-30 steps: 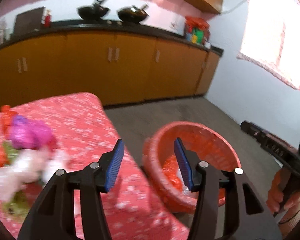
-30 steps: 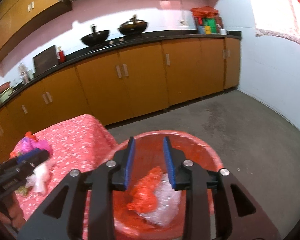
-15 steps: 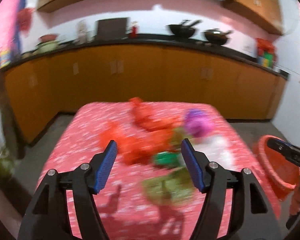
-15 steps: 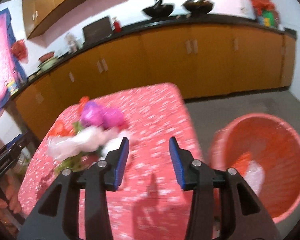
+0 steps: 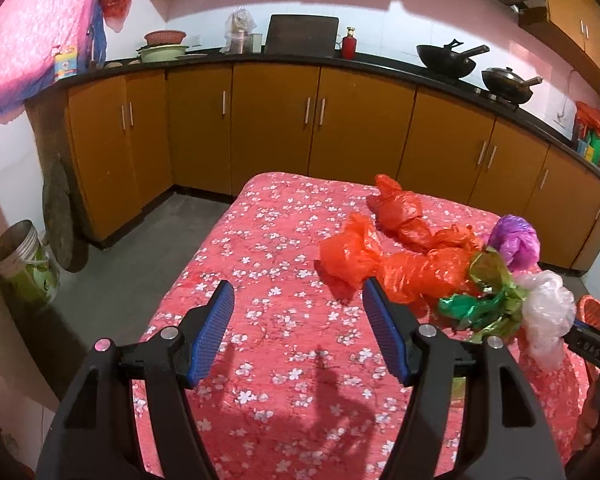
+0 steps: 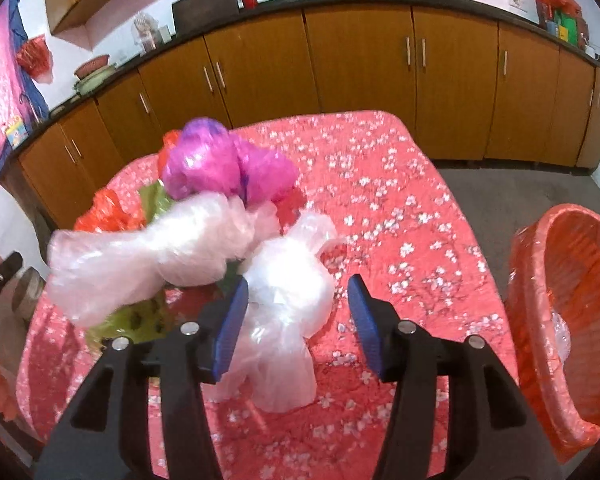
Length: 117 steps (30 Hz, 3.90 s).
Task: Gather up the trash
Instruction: 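Move both tools back over the remaining bags on the table, then grasp the white bag with the right tool while the left tool grasps a red bag, then carry the red and white bags over the orange basket and open both tools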
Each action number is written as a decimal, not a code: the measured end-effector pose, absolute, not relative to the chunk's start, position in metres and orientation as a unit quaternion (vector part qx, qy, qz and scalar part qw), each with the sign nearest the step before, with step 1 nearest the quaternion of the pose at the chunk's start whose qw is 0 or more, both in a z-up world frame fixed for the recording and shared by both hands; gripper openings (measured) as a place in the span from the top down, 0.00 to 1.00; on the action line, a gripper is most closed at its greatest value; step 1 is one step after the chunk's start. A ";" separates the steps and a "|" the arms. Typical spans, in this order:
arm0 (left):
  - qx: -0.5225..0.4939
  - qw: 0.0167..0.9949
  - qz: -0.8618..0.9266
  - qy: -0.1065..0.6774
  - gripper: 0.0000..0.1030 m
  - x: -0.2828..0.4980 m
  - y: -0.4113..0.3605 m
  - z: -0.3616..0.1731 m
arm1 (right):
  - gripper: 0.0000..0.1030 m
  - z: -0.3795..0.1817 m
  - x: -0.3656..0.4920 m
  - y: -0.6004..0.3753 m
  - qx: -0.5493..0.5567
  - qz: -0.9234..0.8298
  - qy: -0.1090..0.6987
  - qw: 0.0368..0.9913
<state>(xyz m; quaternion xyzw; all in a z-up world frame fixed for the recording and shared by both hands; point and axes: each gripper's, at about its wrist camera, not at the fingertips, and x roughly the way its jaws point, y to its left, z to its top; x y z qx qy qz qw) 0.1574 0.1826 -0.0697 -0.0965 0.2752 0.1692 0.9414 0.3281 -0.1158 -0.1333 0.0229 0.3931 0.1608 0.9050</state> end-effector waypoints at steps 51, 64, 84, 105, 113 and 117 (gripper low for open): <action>-0.115 0.898 0.103 0.412 0.53 0.252 0.155 -0.114 | 0.83 -0.120 0.313 -0.157 0.048 0.115 0.363 0.924; -0.131 0.906 0.089 0.391 0.91 0.241 0.163 -0.119 | 0.83 -0.114 0.308 -0.164 0.043 0.113 0.357 0.926; -0.062 0.946 0.041 0.316 0.91 0.212 0.116 -0.056 | 0.83 -0.077 0.281 -0.186 0.053 0.112 0.316 0.941; -0.043 0.957 -0.108 0.266 0.91 0.195 -0.023 -0.019 | 0.83 -0.048 0.230 -0.307 0.059 0.012 0.265 0.962; -0.030 0.944 -0.177 0.276 0.91 0.197 -0.091 -0.026 | 0.82 -0.052 0.217 -0.366 0.069 -0.043 0.265 0.961; -0.021 0.935 -0.207 0.286 0.91 0.197 -0.121 -0.033 | 0.82 -0.055 0.215 -0.386 0.075 -0.060 0.268 0.959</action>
